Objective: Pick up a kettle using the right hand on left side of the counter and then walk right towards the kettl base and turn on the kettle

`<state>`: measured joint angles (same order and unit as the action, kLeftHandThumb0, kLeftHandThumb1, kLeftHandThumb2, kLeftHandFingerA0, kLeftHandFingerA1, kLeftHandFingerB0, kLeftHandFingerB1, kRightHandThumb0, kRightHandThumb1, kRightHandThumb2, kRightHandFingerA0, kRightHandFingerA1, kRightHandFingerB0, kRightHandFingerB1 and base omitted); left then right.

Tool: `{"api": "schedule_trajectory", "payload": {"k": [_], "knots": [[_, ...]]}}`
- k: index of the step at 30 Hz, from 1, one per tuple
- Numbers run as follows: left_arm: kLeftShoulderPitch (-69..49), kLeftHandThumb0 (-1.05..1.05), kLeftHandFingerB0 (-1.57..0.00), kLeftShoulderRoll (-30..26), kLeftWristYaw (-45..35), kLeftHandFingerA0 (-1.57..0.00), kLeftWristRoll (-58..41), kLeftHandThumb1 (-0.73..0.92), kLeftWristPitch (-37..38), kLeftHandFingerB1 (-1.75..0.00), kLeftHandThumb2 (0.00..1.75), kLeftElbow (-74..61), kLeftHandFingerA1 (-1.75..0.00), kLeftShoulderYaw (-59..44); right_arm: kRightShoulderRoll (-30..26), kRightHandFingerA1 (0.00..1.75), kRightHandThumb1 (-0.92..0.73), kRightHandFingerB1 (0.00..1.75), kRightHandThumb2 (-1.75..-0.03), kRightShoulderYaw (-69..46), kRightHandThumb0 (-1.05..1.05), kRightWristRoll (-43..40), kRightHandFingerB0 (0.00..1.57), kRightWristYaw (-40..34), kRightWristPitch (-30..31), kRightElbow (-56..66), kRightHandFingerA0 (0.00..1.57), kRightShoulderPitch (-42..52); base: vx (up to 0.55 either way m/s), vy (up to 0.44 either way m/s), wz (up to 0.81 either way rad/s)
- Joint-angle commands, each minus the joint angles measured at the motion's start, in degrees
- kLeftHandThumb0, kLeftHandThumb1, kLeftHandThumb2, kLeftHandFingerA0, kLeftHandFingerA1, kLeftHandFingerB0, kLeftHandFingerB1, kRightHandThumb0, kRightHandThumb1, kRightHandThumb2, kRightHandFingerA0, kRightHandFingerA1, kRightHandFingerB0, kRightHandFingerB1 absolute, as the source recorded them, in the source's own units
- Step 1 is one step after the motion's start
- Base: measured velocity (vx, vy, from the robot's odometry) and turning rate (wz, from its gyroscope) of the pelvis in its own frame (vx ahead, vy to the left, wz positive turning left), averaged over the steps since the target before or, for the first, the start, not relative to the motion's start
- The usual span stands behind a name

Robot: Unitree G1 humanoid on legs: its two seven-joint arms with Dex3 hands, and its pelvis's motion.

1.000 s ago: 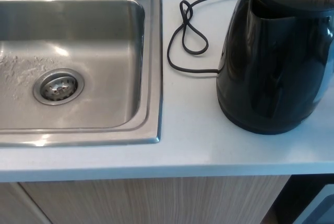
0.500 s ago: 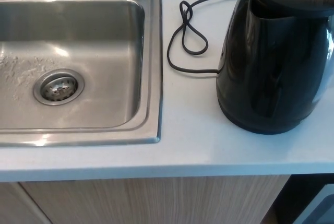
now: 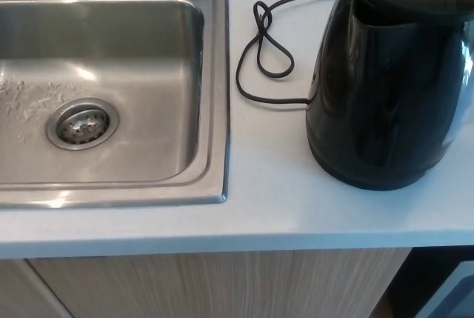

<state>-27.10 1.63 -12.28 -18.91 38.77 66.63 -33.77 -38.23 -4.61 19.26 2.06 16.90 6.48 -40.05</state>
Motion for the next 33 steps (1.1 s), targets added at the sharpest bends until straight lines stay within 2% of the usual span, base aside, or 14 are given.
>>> {"api": "schedule_trajectory", "payload": {"k": [1, 4, 5, 9, 10, 12, 17, 18, 19, 23, 24, 27, 32, 33], "knots": [[-1.3, -0.03, -0.96, -2.3, -1.4, -1.03, -1.1, 0.52, 5.0, -0.76, 0.99, 1.2, -0.88, -1.2, -3.7, 0.56, -0.82, 0.48, -1.24, 8.9, -0.87, -4.6, 0.25, 24.1, 0.1, -18.5, 0.28, -12.3, 0.00, 0.000, 0.00], [-1.6, -0.02, -0.96, -2.2, -0.6, -1.04, -0.8, 0.48, 5.8, -0.79, 1.06, 0.7, -0.92, -1.2, -2.7, 0.60, -0.81, 0.48, -1.24, 11.8, -0.86, -3.5, 0.22, 25.8, -6.2, -28.6, 0.33, -15.7, 0.00, 0.000, 0.00], [-1.5, -0.03, -0.97, -2.3, -0.9, -1.06, -1.0, 0.51, 5.6, -0.77, 1.04, 0.8, -0.89, -1.3, -2.7, 0.51, -0.92, 0.39, -0.75, 12.2, -0.89, -3.3, 0.32, 26.0, -6.4, -29.5, 0.34, -16.1, 0.00, 0.000, 0.00], [-1.4, -0.03, -0.97, -2.5, -1.3, -1.06, -1.2, 0.51, 5.3, -0.77, 1.04, 1.1, -0.89, -1.7, -2.8, 0.51, -0.92, 0.39, -0.75, 13.3, -0.89, -3.3, 0.32, 26.3, -7.7, -32.6, 0.34, -17.5, 0.00, 0.000, 0.00], [-1.5, -0.05, -0.96, -2.6, -0.9, -1.01, -0.7, 0.49, 5.9, -0.80, 1.10, 1.0, -0.91, -1.5, -2.3, 0.50, -0.92, 0.36, -0.75, 14.6, -0.84, -2.1, 0.31, 26.2, -8.6, -35.5, 0.32, -18.7, 0.00, 0.000, 0.00], [-1.9, -0.03, -0.96, -2.6, -1.5, -1.02, -0.9, 0.48, 6.7, -0.78, 1.10, 0.6, -0.90, -1.7, -0.5, 0.48, -0.92, 0.34, -0.79, 16.8, -0.84, -0.6, 0.29, 26.3, -9.8, -42.7, 0.33, -21.9, 0.00, 0.000, 0.00], [-1.6, 0.00, -0.98, -2.8, -2.5, -1.05, -1.4, 0.50, 6.4, -0.77, 1.05, 1.2, -0.89, -2.1, 0.5, 0.45, -0.92, 0.34, -0.78, 19.1, -0.85, 0.2, 0.33, 25.7, -11.8, -48.9, 0.38, -25.1, 0.00, 0.000, 0.00], [-1.5, -0.01, -0.98, -2.9, -2.2, -1.05, -1.2, 0.49, 6.4, -0.76, 1.07, 1.5, -0.89, -2.1, 1.2, 0.50, -0.84, 0.39, -0.88, 19.9, -0.92, 0.8, 0.31, 25.3, -12.3, -51.1, 0.38, -26.1, 0.00, 0.000, 0.00], [-1.7, -0.02, -0.96, -2.8, -1.5, -1.04, -0.7, 0.51, 6.4, -0.76, 1.03, 1.3, -0.89, -1.9, 1.5, 0.49, -0.92, 0.38, -0.78, 20.4, -0.88, 0.9, 0.36, 24.8, -13.2, -52.8, 0.44, -26.8, 0.00, 0.000, 0.00], [-1.8, -0.02, -0.97, -2.6, -2.4, -1.03, -1.2, 0.49, 6.8, -0.77, 1.09, 1.2, -0.90, -2.2, 2.0, 0.48, -0.92, 0.37, -0.77, 21.4, -0.84, 0.9, 0.38, 23.9, -15.3, -56.7, 0.44, -28.2, 0.00, 0.000, 0.00], [-1.9, 0.00, -0.97, -2.5, -2.4, -1.04, -1.2, 0.52, 6.6, -0.75, 1.03, 1.3, -0.88, -2.3, 1.9, 0.51, -0.92, 0.39, -0.73, 22.1, -0.85, 1.7, 0.41, 22.9, -16.3, -58.1, 0.54, -28.3, 0.00, 0.000, 0.00], [-2.3, 0.01, -0.97, -2.6, -2.2, -1.04, -0.9, 0.50, 7.0, -0.77, 1.05, 1.5, -0.90, -2.3, 1.5, 0.52, -0.92, 0.40, -0.69, 23.0, -0.81, 2.8, 0.44, 20.4, -19.4, -60.7, 0.60, -27.8, 0.00, 0.000, 0.00], [-2.2, 0.02, -0.97, -2.7, -1.2, -1.04, -0.6, 0.50, 6.3, -0.77, 1.07, 1.6, -0.90, -2.2, 1.2, 0.52, -0.92, 0.39, -0.70, 22.9, -0.82, 3.2, 0.44, 18.9, -21.6, -62.8, 0.62, -28.0, 0.00, 0.000, 0.00], [-2.0, 0.03, -0.91, -2.6, -3.0, -1.01, -1.6, 0.50, 6.7, -0.90, 1.11, 1.8, -0.98, -2.8, -0.4, 0.55, -0.90, 0.41, -0.67, 22.4, -0.73, 3.3, 0.45, 17.9, -23.8, -61.7, 0.62, -26.3, 0.00, 0.000, 0.00]]}}
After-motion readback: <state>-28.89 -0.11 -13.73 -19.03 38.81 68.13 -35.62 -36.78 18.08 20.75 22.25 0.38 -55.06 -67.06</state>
